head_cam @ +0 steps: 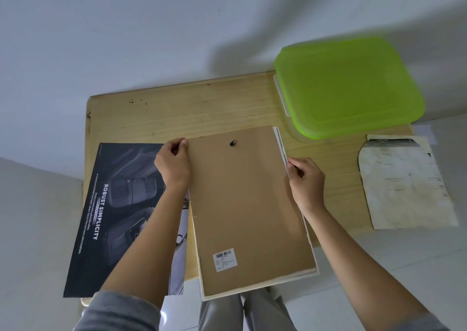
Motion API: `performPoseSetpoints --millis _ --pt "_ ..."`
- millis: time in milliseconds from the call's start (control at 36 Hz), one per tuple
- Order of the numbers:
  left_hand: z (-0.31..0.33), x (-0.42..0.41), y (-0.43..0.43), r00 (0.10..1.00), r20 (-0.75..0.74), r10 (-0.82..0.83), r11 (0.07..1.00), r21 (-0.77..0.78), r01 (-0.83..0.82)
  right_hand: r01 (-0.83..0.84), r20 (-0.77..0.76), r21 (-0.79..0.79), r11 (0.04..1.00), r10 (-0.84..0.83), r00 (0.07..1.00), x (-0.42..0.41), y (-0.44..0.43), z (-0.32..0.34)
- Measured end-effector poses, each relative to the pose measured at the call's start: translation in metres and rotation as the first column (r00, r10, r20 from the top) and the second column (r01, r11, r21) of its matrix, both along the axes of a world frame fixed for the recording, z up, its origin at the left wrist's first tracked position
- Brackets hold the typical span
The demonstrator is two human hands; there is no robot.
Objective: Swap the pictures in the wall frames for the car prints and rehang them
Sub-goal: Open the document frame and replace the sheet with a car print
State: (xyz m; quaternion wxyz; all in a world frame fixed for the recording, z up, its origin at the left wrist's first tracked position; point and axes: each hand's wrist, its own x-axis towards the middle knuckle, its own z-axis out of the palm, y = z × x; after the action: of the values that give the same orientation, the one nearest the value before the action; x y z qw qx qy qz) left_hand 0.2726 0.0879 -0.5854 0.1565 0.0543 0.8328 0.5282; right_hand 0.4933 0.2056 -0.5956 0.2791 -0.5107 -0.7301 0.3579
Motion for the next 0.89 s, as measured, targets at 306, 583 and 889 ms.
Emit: performPoseSetpoints --millis 306,583,889 --pt "-0.003 -0.006 0.003 0.995 -0.045 -0.084 0.996 -0.008 0.084 0.001 0.001 -0.003 1.000 -0.001 1.000 -0.006 -0.002 0.001" --pt "-0.004 -0.015 0.001 0.987 -0.066 -0.149 0.988 0.022 0.151 0.031 -0.026 -0.060 0.998 -0.033 0.999 -0.012 -0.001 -0.001" --pt "-0.006 -0.030 0.009 0.991 -0.067 -0.116 0.993 -0.018 0.115 0.070 -0.035 -0.141 0.987 -0.076 0.997 -0.015 0.000 0.000"
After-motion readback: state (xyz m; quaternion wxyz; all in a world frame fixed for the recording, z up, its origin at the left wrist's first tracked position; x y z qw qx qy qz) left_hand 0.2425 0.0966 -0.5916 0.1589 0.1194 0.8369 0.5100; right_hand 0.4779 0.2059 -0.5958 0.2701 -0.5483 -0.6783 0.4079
